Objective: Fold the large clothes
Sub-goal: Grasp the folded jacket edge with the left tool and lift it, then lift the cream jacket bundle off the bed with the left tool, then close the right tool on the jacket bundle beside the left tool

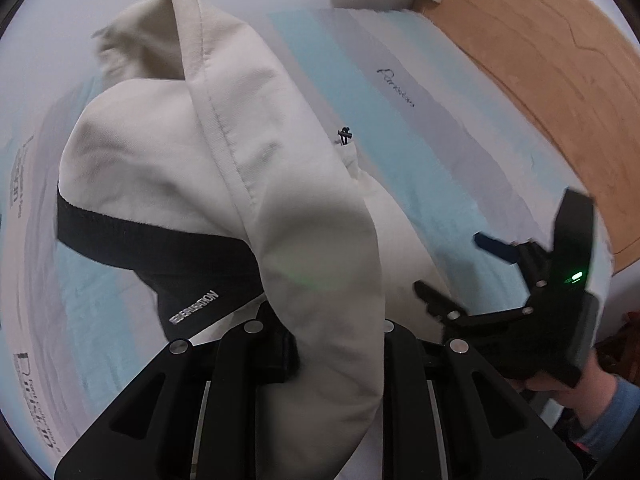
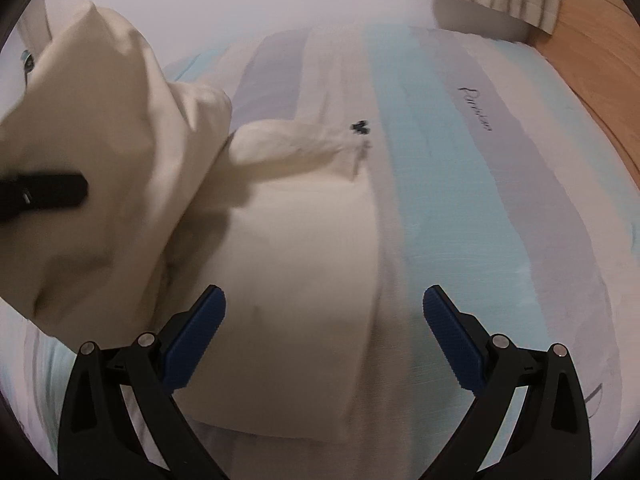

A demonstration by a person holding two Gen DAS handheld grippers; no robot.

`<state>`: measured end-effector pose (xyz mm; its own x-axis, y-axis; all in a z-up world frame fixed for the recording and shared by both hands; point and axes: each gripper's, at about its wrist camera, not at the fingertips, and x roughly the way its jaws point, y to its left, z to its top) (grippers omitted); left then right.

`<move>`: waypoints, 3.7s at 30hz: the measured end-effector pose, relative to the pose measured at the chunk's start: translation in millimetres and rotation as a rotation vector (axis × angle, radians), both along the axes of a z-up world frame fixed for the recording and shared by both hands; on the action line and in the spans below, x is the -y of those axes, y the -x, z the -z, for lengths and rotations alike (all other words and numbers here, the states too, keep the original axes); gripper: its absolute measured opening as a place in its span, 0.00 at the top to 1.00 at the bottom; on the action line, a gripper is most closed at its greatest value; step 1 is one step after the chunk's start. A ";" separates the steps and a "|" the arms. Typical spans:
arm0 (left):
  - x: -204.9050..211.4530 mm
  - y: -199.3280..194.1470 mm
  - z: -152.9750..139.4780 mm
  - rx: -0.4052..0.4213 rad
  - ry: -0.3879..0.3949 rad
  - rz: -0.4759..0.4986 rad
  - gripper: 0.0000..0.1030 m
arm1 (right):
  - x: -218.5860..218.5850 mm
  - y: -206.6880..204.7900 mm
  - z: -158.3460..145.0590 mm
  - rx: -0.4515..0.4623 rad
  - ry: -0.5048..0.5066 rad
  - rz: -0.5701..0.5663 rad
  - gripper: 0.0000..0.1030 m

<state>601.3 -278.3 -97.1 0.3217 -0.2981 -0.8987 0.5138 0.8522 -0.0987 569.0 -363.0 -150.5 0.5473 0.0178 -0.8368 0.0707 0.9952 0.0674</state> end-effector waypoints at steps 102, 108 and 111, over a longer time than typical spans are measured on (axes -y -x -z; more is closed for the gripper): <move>-98.3 -56.0 71.5 -0.235 0.079 -0.131 0.10 | 64.4 -76.7 20.5 -0.331 -0.310 -0.047 0.07; -102.1 -67.4 108.7 -0.300 0.124 -0.133 0.09 | 57.4 -89.3 39.9 -0.382 -0.370 -0.062 0.07; -108.3 -72.4 117.7 -0.332 0.181 -0.141 0.09 | 58.7 -93.5 48.8 -0.393 -0.426 -0.047 0.06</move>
